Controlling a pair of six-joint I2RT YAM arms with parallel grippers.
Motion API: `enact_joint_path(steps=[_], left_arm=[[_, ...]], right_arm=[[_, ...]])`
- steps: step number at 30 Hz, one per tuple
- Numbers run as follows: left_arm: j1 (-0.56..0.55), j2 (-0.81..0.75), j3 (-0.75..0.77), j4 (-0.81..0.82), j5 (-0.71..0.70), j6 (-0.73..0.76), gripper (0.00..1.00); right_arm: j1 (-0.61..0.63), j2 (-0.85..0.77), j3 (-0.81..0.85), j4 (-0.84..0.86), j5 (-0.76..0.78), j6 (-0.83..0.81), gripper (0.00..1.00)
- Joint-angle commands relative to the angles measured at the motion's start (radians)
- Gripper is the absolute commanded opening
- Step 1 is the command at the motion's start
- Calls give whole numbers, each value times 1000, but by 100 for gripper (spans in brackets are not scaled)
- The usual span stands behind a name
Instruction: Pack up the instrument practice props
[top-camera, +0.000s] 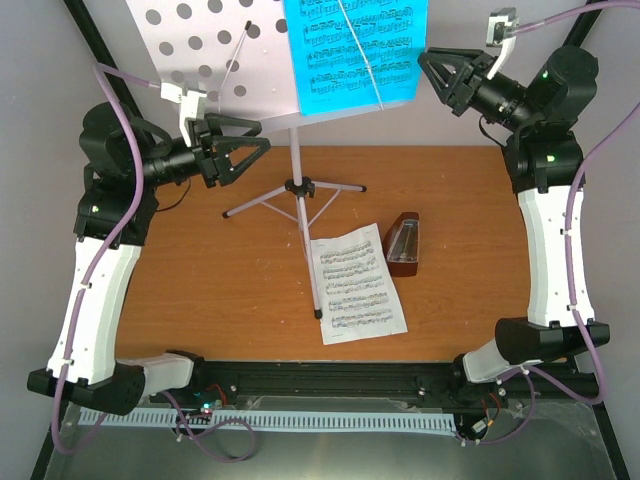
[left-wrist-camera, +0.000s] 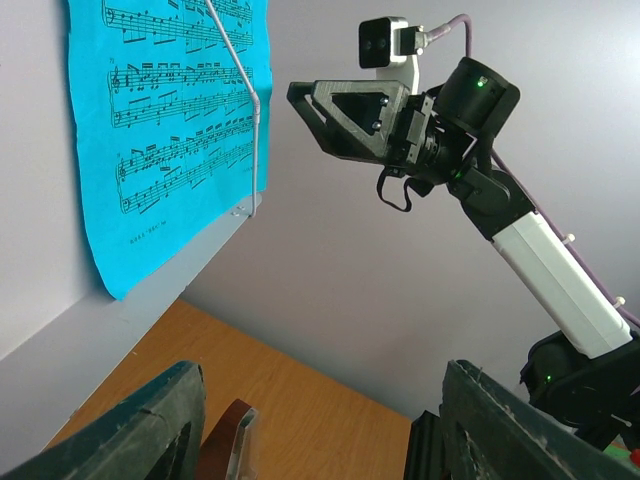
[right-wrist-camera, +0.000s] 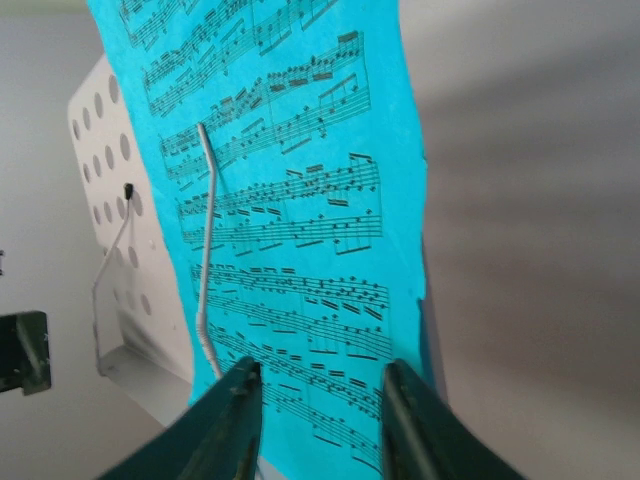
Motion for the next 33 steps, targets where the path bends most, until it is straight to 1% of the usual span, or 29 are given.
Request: enact_joint_path(steps=[1,2,4,6,9,14,20,22,23,24,25,30,33], left_arm=[[-10,5,25,4,19,8,65],[-10,6,25,5,20,7,65],[-10,5,25,6,20,6,65],[-10,5,23,7,21,4,65],[-10,3,20,7,22,2,65],[-10,1,20,10,22,1,65],[-10,4,20,15,26,-2,64],[-10,6,20,16,28,-2,64],[-10,7,18,16,28,-3,64],[-10,7,18,17,29,-4,64],[-10,7,17,19,29,-6,64],[-10,5,17,20,31,-7,64],[-10,6,17,21,32,-7,63]], right_arm=[[4,-9,0,17,-34,1,28],[4,-6,0,14,-34,-1,30],[4,-3,0,4,-21,-9,36],[4,7,5,-1,-6,-14,39],[4,26,25,-23,11,-20,39],[5,44,40,-34,-1,-26,38],[4,42,42,-46,-7,-42,32],[4,45,44,-48,1,-42,33],[4,48,47,-50,7,-45,36],[4,51,51,-55,16,-47,40],[4,56,56,-61,23,-49,42],[4,70,68,-63,29,-49,43],[4,73,70,-56,12,-44,39]])
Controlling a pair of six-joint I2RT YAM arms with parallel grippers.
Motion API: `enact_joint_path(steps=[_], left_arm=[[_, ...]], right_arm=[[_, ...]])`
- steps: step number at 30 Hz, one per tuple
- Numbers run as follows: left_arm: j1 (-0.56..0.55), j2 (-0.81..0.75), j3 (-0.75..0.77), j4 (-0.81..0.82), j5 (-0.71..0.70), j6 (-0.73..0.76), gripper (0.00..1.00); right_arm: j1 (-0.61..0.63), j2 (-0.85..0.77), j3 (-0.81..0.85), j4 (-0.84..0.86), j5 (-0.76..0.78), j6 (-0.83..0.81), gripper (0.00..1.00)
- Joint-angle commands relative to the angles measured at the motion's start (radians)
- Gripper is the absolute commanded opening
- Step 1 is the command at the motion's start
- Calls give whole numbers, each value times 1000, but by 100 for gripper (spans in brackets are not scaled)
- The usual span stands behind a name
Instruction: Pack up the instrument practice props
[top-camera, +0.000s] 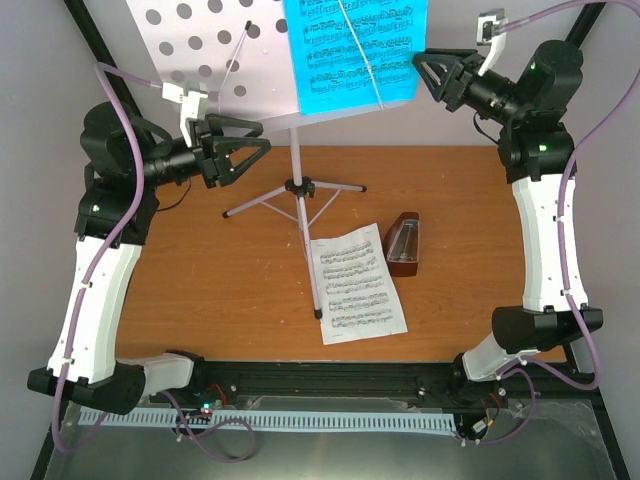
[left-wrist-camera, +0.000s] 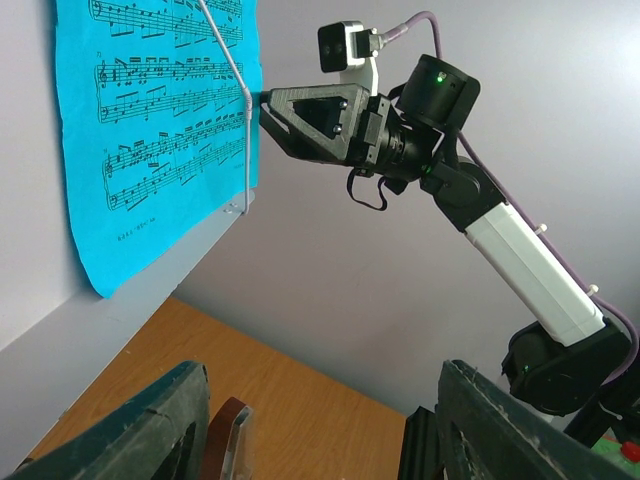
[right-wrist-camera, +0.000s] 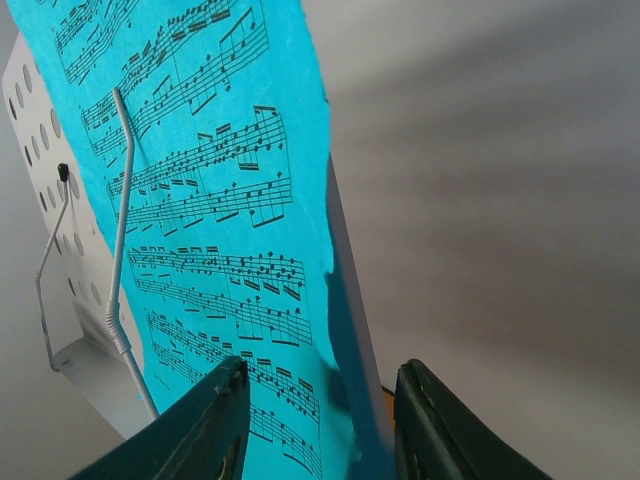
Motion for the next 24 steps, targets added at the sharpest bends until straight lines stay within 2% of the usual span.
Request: enact_joint_path(steps=[1,7,11,15,18,24], left_arm=[[-9,4,17,20,15,-7,63],[-9,8,15,29,19,-11,63],[-9,10,8,37,19,-16,63],[-9,15,6,43,20,-22,62],[-11,17,6,54,22,-28,61],[-90,10,-17,80,-76,-19,59]], right_arm=[[4,10,27,-1,-16,-3,36],[7,-13,5,19,-62,-16,17],[18,-29,-2,25,-70,-26,11],[28,-35,-5,25,-75,-34,11],[32,-30,-4,28,-73,-36,21],[32,-6,4,21,-50,-39,26]])
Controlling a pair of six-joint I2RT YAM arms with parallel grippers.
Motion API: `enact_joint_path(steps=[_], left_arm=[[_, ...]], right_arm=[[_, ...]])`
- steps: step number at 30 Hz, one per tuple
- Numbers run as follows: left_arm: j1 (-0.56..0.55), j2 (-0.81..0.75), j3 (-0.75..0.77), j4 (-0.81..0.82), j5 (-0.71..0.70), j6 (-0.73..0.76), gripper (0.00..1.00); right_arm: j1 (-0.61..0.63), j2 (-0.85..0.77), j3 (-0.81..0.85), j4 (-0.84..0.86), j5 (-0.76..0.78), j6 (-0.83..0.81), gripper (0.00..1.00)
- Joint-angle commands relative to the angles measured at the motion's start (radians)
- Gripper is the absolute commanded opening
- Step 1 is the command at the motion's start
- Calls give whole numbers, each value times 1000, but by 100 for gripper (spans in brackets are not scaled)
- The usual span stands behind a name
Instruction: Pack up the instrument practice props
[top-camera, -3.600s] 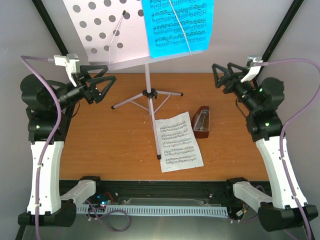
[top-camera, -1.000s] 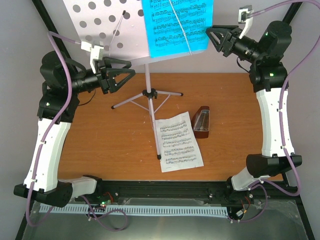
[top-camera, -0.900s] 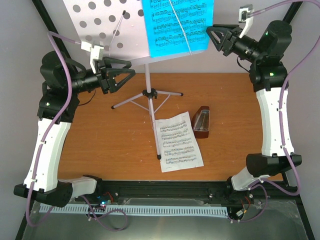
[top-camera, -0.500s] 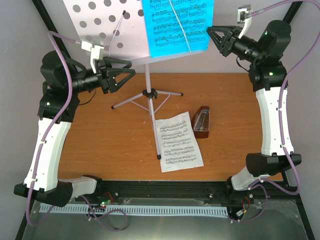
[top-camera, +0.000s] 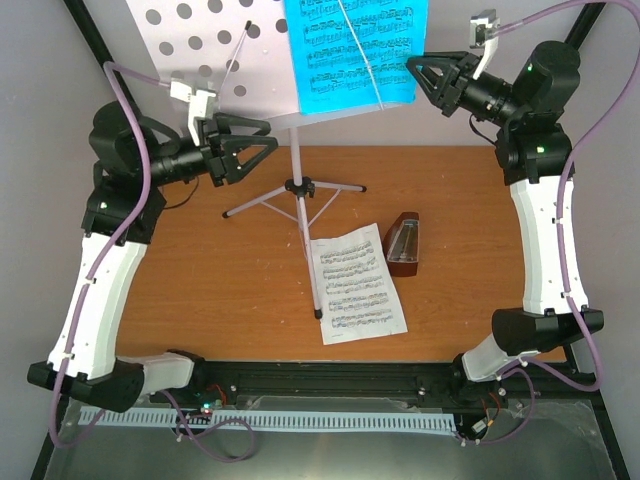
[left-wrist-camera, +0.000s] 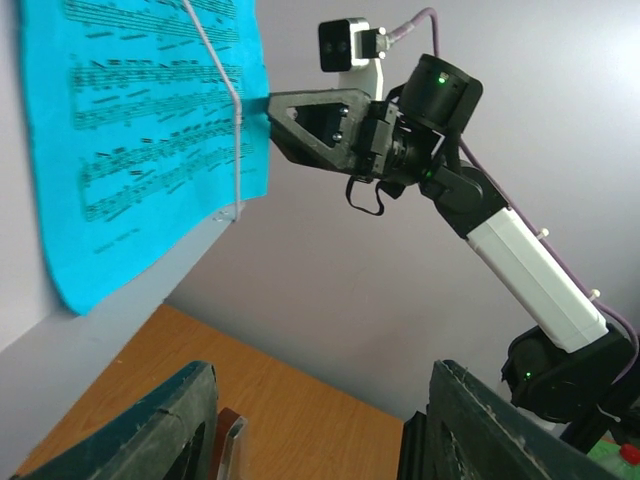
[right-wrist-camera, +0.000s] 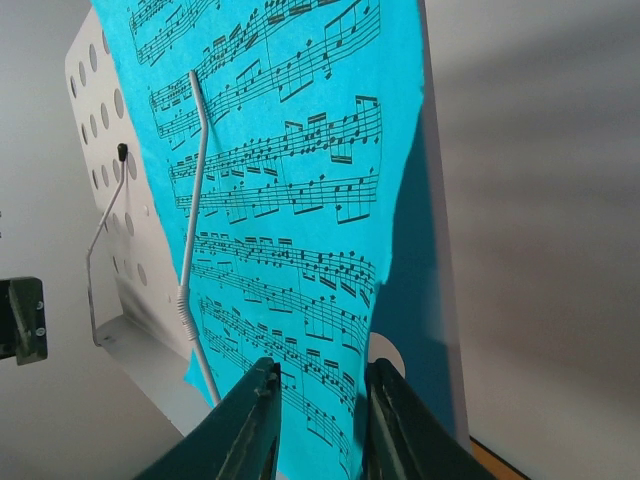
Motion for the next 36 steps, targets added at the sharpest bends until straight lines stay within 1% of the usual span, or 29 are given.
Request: enact_joint_path(steps=[1,5,8,10,14,16,17,20,23,27,33,36], left_arm=[[-84,-6,-21,61,-87,-12,59],[-195,-6,-61,165,-206,-38,58],[-301,36,-60,251,-297,-55,59],[-358,79,-40,301,-339,-62,59],[-422,180,24,387,-415,-95,60],[-434,222,53,415,-454,-119,60],[-436,243,67,428,-470,-129,60],[-436,294,111,460,-510,-150,59],[-436,353,175,492,-500,-174,57],[-436,438,282,479,-499,-191,56],[-436,458,294,515,-568,-193,55],[-436,476,322,513,-574,-187,53]], right_arm=[[5,5,6,14,7,-4,26],[12,10,0,33,5,11,25],[17,7,-1,44,6,15,23],[20,5,-3,45,13,13,20],[24,-9,-28,33,45,-5,10],[25,-28,-56,39,56,-12,4],[25,-38,-69,45,62,-15,3],[25,-67,-104,58,75,-25,3],[25,-85,-117,50,84,-40,3],[25,-100,-117,34,100,-60,3],[25,-109,-119,36,101,-67,3],[25,-107,-118,48,94,-60,3]])
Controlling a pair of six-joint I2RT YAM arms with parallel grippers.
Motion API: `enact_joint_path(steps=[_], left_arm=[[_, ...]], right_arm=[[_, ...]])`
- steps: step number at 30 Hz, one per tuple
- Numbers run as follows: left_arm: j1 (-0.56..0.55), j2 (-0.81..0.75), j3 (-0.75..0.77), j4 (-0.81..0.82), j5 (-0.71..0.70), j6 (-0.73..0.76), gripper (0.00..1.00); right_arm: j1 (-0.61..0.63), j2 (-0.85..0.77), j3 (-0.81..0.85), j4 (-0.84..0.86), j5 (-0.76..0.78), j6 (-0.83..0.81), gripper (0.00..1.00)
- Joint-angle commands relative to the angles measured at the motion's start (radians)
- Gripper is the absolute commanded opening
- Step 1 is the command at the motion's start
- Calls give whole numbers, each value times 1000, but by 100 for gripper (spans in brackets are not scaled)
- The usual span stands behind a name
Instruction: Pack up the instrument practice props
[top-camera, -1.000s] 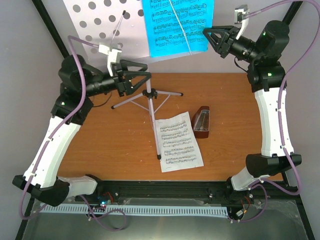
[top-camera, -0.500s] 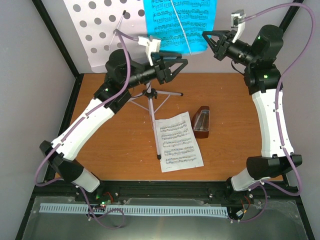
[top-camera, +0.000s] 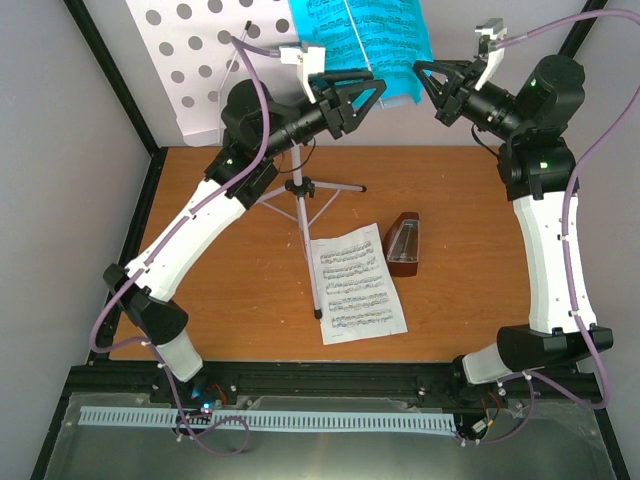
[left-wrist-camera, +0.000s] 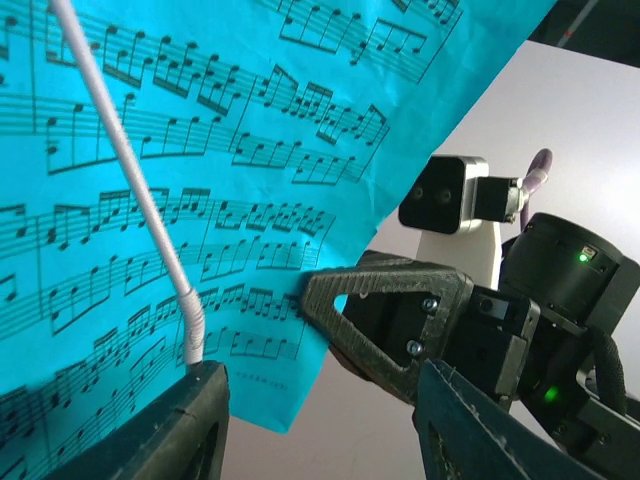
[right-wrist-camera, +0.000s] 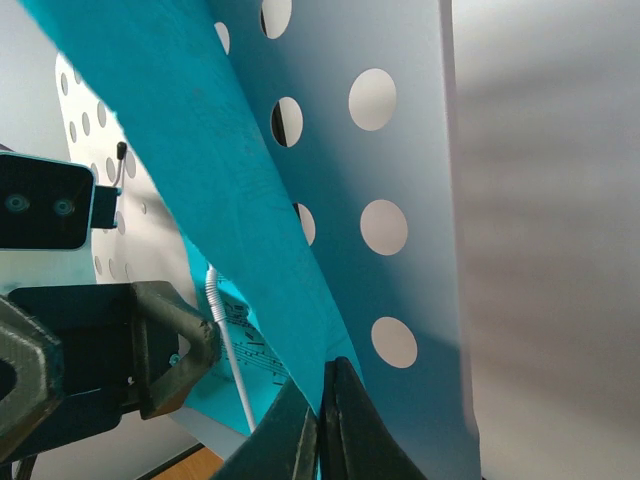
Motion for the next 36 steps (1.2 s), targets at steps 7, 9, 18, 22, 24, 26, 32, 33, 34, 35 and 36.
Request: enact_joint_path(steps=[7,9,18,22,24,26,32,33,34,35,36], left_arm=[[-9,71,158,31,-39,11,44],[-9,79,181,18,-46,26,44],[-9,54,171,-54,-110,85,49],[-8,-47,38,-28,-184,103,61],[-5,-86,-12,-22,-200,98,66],[1,-111,-45,-20,-202,85,70],[44,-47,27,-24,-78,12,70],[45,-23,62,-42,-61,12,69],[46,0,99,-58,-46,11,67],[46,20,128,-69,-32,10,65],[46,36,163,-81,-22,9,63]], right_arm=[[6,-9,-7,11,-1,-3,3],[6,-15,-12,9,2,-7,3],[6,-18,-26,7,10,-13,3],[6,-25,-40,23,17,-9,3],[6,-25,-42,31,17,-5,3],[6,-24,-43,30,19,-8,3],[6,-24,-47,35,19,2,3],[6,-22,-48,35,20,2,3],[6,-22,-49,35,21,4,3],[6,-21,-50,35,23,4,3],[6,-20,-51,35,24,6,3]])
